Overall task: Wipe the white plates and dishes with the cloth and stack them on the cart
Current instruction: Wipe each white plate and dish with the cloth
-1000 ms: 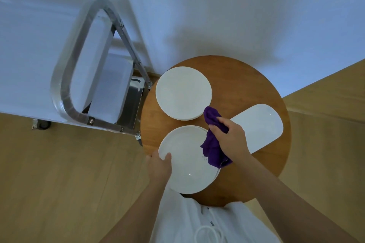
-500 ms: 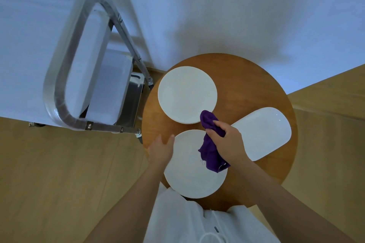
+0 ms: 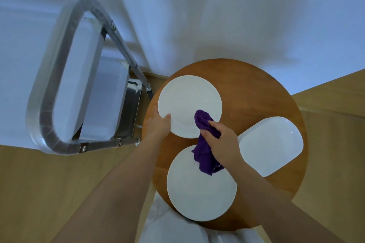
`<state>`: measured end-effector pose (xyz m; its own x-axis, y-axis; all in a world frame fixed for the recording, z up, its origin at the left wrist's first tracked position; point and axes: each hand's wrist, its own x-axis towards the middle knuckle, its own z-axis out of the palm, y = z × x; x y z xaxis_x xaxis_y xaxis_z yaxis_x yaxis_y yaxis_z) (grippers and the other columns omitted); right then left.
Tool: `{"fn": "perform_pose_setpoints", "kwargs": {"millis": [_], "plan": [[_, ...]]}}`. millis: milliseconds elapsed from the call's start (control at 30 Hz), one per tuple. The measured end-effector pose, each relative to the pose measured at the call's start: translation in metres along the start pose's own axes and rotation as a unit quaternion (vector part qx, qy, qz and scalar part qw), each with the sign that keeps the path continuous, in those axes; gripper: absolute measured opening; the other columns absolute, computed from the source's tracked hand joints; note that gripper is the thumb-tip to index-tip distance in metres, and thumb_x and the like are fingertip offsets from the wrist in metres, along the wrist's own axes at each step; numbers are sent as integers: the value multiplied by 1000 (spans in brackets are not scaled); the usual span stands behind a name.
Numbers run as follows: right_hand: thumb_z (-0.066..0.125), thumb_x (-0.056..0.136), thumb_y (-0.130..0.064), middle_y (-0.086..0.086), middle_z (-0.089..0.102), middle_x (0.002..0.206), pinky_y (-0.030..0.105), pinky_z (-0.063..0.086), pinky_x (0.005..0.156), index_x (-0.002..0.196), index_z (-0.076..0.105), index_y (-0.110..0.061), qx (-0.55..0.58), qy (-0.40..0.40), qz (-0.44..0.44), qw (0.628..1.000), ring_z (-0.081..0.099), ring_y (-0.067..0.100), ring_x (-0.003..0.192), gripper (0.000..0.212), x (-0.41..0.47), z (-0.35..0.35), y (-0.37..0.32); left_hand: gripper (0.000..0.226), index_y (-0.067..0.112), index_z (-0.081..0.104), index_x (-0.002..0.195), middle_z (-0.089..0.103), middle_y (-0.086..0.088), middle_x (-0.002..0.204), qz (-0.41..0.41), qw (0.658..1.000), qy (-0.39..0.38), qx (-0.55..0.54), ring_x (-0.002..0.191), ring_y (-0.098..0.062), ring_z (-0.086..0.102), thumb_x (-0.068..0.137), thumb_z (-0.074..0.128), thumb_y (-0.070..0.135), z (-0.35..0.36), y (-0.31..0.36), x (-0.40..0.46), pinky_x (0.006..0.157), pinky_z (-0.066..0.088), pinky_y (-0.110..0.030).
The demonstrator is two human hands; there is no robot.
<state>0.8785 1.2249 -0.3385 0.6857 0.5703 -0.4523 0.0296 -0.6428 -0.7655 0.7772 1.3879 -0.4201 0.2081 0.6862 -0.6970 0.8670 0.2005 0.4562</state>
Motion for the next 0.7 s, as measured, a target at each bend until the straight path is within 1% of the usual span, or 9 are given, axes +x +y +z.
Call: {"fn": "perform_pose_setpoints", "kwargs": {"millis": [167, 233, 300, 333, 433, 500, 567, 633, 700], "plan": [[61, 90, -24, -9, 57, 100, 17, 47, 72, 127, 55, -17, 8, 13, -8, 1000, 55, 8, 86, 39, 11, -1, -11, 72, 37, -2, 151, 25, -5, 157, 32, 999, 30, 28, 140, -36, 32, 96, 43, 50, -1, 2, -3, 108, 35, -59], [61, 91, -24, -9, 57, 100, 18, 47, 73, 128, 54, -17, 7, 12, -11, 1000, 55, 8, 87, 38, 14, -1, -13, 71, 39, -4, 151, 26, -8, 155, 41, 996, 61, 46, 136, -36, 37, 97, 41, 51, -3, 7, -5, 104, 37, -57], [61, 91, -24, -9, 57, 100, 17, 47, 72, 128, 54, -17, 10, 13, -9, 1000, 55, 9, 88, 38, 15, 0, -14, 67, 39, 1, 151, 33, -11, 148, 48, 994, 89, 44, 126, -34, 47, 98, 39, 49, -6, 14, -6, 98, 45, -51], [61, 91, -24, -8, 57, 101, 16, 47, 71, 128, 54, -17, 14, 13, -8, 1000, 55, 9, 89, 38, 15, 0, -15, 62, 37, 8, 151, 35, -10, 144, 52, 993, 103, 29, 122, -32, 50, 98, 40, 47, -7, 16, -8, 96, 47, -47], [60, 91, -24, -8, 58, 102, 13, 46, 69, 128, 54, -17, 19, 16, -4, 1000, 56, 10, 91, 39, 14, 0, -17, 47, 27, 35, 141, 45, -5, 136, 53, 990, 115, -70, 118, -29, 54, 99, 41, 45, -9, 22, -16, 92, 50, -43], [61, 91, -25, -8, 58, 103, 14, 46, 70, 128, 54, -17, 23, 19, 1, 1000, 57, 11, 93, 39, 13, -2, -18, 44, 29, 38, 140, 50, -2, 135, 49, 985, 78, -148, 116, -27, 55, 99, 39, 46, -9, 26, -24, 94, 50, -47], [60, 91, -25, -7, 58, 104, 17, 48, 73, 129, 54, -17, 28, 21, 6, 999, 57, 11, 93, 39, 10, -5, -21, 42, 32, 39, 139, 52, -2, 132, 7, 969, 55, -239, 110, -24, 55, 100, 37, 47, -9, 37, -34, 95, 50, -49], [60, 91, -26, -5, 61, 105, 23, 51, 76, 127, 55, -18, 44, 24, 9, 999, 58, 12, 93, 37, 7, -9, -25, 39, 33, 41, 138, 53, -2, 130, -37, 941, 32, -334, 109, -24, 54, 100, 38, 45, -10, 46, -43, 96, 49, -51], [59, 92, -26, -4, 64, 99, 27, 53, 75, 116, 59, -20, 93, 26, 18, 995, 61, 15, 90, 24, 4, -16, -32, 36, 33, 44, 134, 55, -2, 127, -82, 890, -9, -447, 113, -28, 56, 100, 43, 43, -10, 51, -54, 97, 49, -53]]}}
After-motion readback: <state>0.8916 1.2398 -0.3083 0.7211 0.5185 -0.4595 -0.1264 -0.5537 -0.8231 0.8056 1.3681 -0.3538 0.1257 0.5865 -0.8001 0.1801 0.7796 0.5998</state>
